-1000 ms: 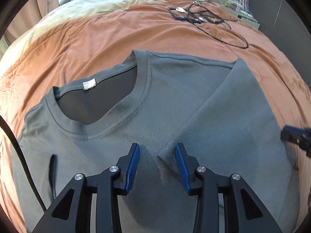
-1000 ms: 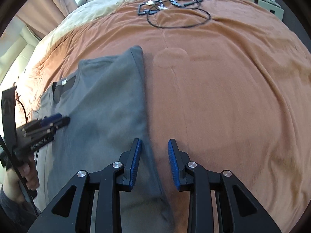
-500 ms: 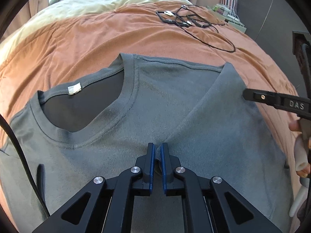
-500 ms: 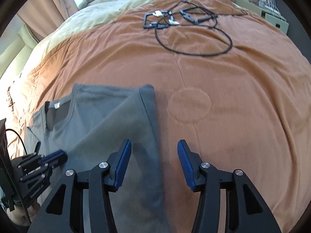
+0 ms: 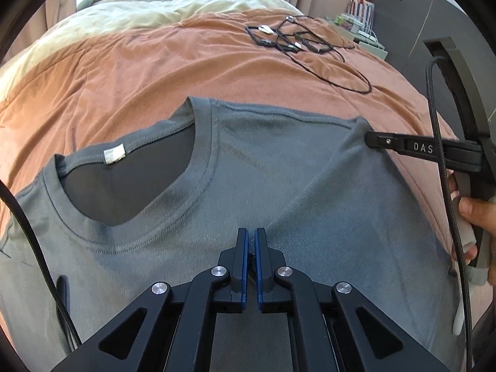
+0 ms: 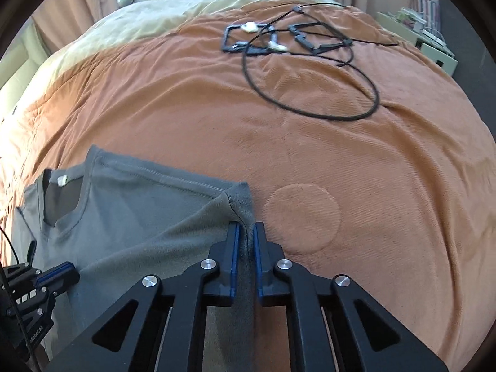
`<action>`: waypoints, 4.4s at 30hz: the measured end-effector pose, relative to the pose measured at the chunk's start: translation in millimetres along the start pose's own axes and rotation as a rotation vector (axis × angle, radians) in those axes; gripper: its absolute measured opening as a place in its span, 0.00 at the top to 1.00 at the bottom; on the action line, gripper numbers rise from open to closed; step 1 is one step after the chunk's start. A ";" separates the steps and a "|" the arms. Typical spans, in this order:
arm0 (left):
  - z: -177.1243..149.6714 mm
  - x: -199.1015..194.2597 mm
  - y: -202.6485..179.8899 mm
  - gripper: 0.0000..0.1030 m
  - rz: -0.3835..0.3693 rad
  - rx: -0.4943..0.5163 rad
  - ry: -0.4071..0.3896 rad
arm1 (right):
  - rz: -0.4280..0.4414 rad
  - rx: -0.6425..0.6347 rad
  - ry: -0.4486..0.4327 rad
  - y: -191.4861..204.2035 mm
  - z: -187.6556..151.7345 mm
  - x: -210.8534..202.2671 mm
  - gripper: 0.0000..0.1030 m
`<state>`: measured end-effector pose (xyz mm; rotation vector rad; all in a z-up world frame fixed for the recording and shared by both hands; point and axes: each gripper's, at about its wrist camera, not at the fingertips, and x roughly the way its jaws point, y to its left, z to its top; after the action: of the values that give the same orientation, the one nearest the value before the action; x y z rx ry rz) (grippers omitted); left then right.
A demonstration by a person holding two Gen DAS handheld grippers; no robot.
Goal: Fold small clothes
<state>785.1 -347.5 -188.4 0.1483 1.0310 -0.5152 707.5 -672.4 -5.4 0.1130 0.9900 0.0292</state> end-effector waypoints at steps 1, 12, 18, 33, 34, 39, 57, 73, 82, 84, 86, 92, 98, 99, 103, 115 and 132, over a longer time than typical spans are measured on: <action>1.4 1.0 -0.1 0.96 0.003 -0.005 -0.005 | -0.022 0.010 -0.008 -1.6 0.1 -0.2 0.96; 9.8 -5.7 10.0 0.93 0.076 -0.045 -0.037 | 0.006 0.102 -0.055 -22.9 -4.4 -27.1 0.90; 6.4 -6.3 12.2 0.93 0.041 -0.048 -0.006 | 0.042 -0.014 -0.062 13.5 -7.5 -38.5 0.44; 2.0 14.2 14.5 0.93 0.062 -0.016 0.008 | -0.205 0.003 -0.021 6.8 22.7 30.1 0.45; 3.0 12.6 14.0 0.93 0.068 -0.018 0.011 | -0.214 -0.001 -0.027 8.6 23.0 28.7 0.45; 2.7 2.3 13.9 0.93 0.089 -0.030 0.014 | -0.130 0.039 -0.030 4.3 15.2 6.5 0.45; -24.9 -35.4 -31.6 0.38 0.095 -0.005 0.004 | -0.014 -0.144 0.106 -12.7 -69.0 -70.1 0.45; -67.9 -42.9 -103.0 0.38 0.047 0.079 0.073 | -0.035 -0.149 0.156 -29.2 -121.5 -101.3 0.45; -99.6 -50.2 -119.6 0.38 0.045 0.094 0.140 | -0.029 -0.099 0.139 -37.1 -142.4 -132.2 0.45; -102.4 -62.6 -118.4 0.38 0.045 0.083 0.131 | -0.014 -0.089 0.119 -38.8 -148.2 -152.3 0.45; -105.5 -78.8 -116.1 0.38 0.038 0.068 0.118 | 0.004 -0.079 0.101 -41.5 -152.8 -172.7 0.44; -124.3 -140.9 -104.3 0.37 0.012 0.020 0.076 | 0.040 -0.044 0.024 -48.6 -180.6 -245.9 0.19; -152.1 -221.0 -94.4 0.05 0.019 -0.030 -0.024 | 0.059 -0.039 -0.044 -47.6 -217.0 -319.4 0.08; -157.2 -236.3 -92.8 0.05 0.017 -0.040 -0.043 | 0.068 -0.038 -0.052 -47.2 -224.9 -332.3 0.07; -179.5 -291.7 -87.5 0.05 0.022 -0.066 -0.121 | 0.059 -0.046 -0.082 -45.4 -250.8 -371.6 0.07; -255.7 -429.8 -54.9 0.05 0.137 -0.135 -0.313 | 0.051 -0.097 -0.209 -31.8 -330.4 -471.7 0.07; -374.5 -507.7 -23.2 0.00 0.184 -0.160 -0.346 | 0.047 -0.181 -0.363 -27.2 -453.1 -545.6 0.07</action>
<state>275.2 -63.2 51.8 0.0094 0.7076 -0.2761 28.7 -703.9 199.7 -0.0248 0.6181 0.1367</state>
